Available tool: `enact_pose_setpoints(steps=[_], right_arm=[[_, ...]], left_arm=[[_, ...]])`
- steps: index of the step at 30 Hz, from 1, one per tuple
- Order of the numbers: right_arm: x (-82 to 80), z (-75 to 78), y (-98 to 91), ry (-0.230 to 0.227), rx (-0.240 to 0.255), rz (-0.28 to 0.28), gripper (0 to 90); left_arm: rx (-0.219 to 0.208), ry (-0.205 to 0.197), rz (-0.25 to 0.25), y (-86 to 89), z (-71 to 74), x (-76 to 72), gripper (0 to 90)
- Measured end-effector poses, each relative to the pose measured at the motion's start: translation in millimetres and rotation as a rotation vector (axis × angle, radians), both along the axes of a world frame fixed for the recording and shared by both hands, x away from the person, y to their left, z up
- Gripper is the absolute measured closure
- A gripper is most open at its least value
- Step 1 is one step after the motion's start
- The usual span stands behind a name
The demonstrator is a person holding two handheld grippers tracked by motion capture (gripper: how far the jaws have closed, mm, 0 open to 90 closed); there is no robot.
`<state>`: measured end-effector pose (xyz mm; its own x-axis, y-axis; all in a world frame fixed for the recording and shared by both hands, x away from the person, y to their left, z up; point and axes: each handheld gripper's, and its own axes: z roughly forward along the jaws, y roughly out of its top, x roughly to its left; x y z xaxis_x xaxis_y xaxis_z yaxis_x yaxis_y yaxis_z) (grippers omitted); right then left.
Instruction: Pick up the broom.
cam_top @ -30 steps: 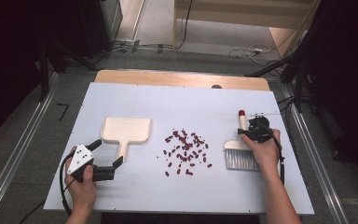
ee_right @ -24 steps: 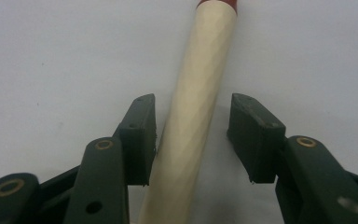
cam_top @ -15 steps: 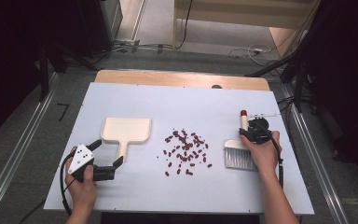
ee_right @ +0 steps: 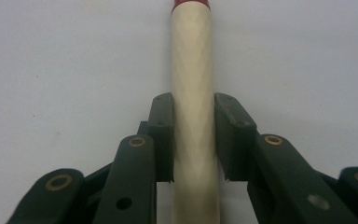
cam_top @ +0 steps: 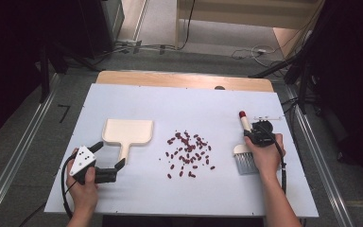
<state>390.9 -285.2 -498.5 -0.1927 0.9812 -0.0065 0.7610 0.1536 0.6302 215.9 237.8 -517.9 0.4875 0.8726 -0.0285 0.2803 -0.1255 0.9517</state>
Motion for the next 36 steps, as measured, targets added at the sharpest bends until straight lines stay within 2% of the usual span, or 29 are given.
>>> enact_pose_setpoints(steps=[5, 10, 11, 14, 18, 19, 23, 24, 27, 34, 36], right_arm=[[-1.1, -0.3, -0.3, -0.009, 0.007, 0.003, 68.4], [-5.0, 1.7, -3.8, -0.048, 0.036, 0.017, 68.5], [-7.6, 4.5, -6.7, -0.078, 0.073, 0.040, 68.5], [-11.5, 9.8, -9.5, -0.114, 0.104, 0.070, 68.5], [-15.5, 15.1, -11.7, -0.146, 0.119, 0.079, 68.6], [-18.7, 18.0, -14.1, -0.174, 0.135, 0.078, 68.6], [-22.2, 20.9, -18.2, -0.208, 0.161, 0.082, 68.6], [-25.2, 23.2, -20.8, -0.239, 0.171, 0.079, 68.6], [-28.4, 26.3, -23.2, -0.263, 0.186, 0.079, 68.7], [-30.1, 26.8, -21.7, -0.271, 0.186, 0.085, 68.6], [-31.4, 27.8, -21.5, -0.289, 0.183, 0.083, 68.6]], left_arm=[[0.003, 0.001, 0.000, -0.1, 0.1, 0.1, 0.1], [0.000, -0.001, -0.001, 0.0, 0.1, 0.1, 0.1], [0.001, -0.001, -0.001, 0.0, 0.1, 0.1, 0.2], [0.001, -0.004, -0.002, 0.4, 0.4, -0.3, 0.1], [0.001, -0.006, -0.002, 0.4, 0.6, -0.5, 0.2], [0.000, -0.007, -0.001, 0.3, 0.6, -0.6, 0.1], [0.004, -0.010, 0.000, 0.3, 1.0, -1.1, 0.1], [0.003, -0.012, 0.001, 0.3, 1.1, -1.4, 0.2], [0.002, -0.013, 0.000, 0.2, 1.2, -1.4, 0.1], [0.004, -0.012, 0.000, 0.3, 1.3, -1.5, 0.1], [0.004, -0.013, -0.001, 0.2, 1.3, -1.5, 0.1]])
